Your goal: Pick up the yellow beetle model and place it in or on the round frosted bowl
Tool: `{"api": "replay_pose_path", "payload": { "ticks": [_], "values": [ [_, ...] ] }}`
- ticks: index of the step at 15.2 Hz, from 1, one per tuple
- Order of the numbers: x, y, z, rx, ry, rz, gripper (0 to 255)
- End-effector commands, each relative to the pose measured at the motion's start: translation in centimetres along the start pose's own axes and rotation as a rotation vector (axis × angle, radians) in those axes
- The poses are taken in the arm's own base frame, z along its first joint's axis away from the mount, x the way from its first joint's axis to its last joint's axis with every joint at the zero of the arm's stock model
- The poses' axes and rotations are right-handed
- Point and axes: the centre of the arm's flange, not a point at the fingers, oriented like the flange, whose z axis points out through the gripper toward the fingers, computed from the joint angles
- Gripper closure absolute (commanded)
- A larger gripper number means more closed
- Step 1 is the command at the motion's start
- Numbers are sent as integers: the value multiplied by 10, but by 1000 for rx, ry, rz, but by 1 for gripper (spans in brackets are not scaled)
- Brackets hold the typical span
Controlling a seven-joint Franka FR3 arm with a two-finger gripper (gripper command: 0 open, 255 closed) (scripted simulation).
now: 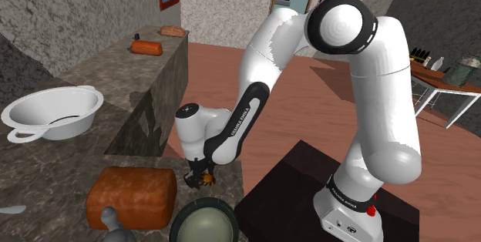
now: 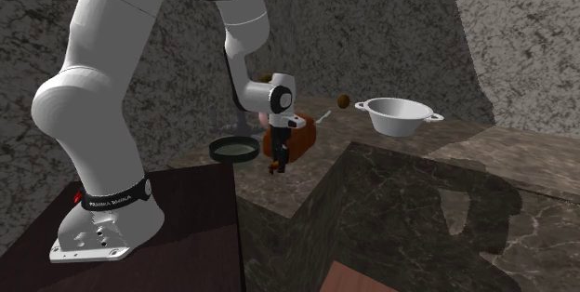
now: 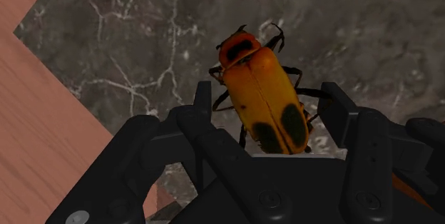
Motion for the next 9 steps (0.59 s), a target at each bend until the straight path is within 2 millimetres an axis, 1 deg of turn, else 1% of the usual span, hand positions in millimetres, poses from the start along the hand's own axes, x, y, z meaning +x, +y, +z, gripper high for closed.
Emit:
{"api": "replay_pose_path", "payload": {
  "ticks": [1,9],
  "values": [
    [-1,2,-10,0,0,0,255],
    [-6,8,-52,0,0,0,255]
  ]
}}
